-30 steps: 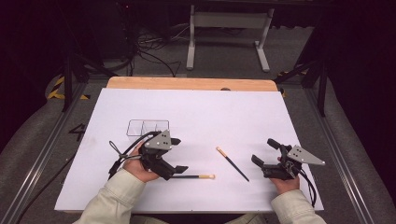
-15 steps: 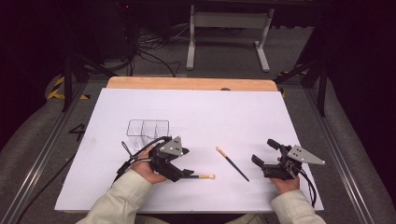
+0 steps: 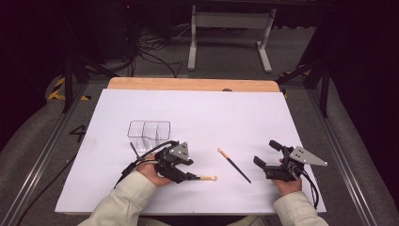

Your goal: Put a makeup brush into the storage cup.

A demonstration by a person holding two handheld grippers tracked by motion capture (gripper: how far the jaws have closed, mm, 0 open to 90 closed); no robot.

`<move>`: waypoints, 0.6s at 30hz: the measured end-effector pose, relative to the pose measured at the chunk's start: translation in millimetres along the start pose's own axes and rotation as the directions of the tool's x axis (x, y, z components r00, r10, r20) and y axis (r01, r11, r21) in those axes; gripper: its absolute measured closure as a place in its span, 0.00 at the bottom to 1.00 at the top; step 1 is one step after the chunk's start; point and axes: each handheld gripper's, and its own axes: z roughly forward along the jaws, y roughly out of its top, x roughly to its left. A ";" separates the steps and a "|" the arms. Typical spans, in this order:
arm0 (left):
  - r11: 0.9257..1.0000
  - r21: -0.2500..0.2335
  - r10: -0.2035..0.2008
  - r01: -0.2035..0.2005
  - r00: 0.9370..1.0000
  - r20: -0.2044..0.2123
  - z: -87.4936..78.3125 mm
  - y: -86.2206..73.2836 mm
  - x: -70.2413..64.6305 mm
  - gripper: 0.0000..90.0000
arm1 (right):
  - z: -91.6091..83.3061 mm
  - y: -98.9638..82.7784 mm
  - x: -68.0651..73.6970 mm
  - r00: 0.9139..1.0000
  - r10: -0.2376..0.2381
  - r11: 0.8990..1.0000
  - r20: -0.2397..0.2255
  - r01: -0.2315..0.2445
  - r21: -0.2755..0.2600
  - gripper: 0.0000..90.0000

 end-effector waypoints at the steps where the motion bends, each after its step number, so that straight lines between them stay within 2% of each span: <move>1: 1.000 0.010 -0.001 0.001 1.000 -0.001 0.5 -0.2 0.1 0.54 | 0.1 0.0 0.0 1.000 0.000 1.000 0.000 0.000 0.000 0.03; 9: 0.999 0.054 -0.002 0.001 1.000 0.017 6.6 -1.4 0.9 0.60 | 0.3 -0.1 0.1 1.000 -0.003 1.000 -0.003 0.003 0.002 0.03; 18: 0.994 0.111 -0.004 -0.004 0.998 0.069 13.9 -3.4 4.0 0.67 | 0.4 -0.2 0.1 1.000 -0.003 1.000 -0.003 0.003 0.003 0.03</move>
